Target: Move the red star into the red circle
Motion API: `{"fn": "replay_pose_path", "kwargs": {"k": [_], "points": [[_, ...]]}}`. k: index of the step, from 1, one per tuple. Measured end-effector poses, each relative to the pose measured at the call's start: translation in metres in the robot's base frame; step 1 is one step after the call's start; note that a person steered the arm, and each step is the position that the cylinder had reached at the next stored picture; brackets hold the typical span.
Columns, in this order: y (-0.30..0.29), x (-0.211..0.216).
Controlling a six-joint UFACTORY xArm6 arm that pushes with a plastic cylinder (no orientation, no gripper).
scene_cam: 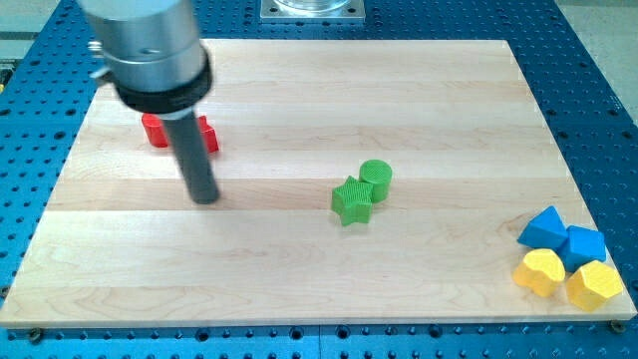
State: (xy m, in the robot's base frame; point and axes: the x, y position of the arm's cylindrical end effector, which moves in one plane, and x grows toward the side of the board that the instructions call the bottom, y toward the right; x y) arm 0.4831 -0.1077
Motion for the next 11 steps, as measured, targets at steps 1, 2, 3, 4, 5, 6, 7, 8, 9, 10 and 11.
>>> {"fn": "replay_pose_path", "kwargs": {"k": [1,2,3,4,5,6,7,8,9,10,11], "points": [[0.03,-0.02],[0.028,-0.067],[-0.003,-0.103],[-0.046,-0.114],[-0.064,-0.103],[-0.045,-0.081],[-0.018,-0.056],[0.004,-0.038],[0.004,-0.013],[-0.014,-0.001],[-0.042,-0.048]]}}
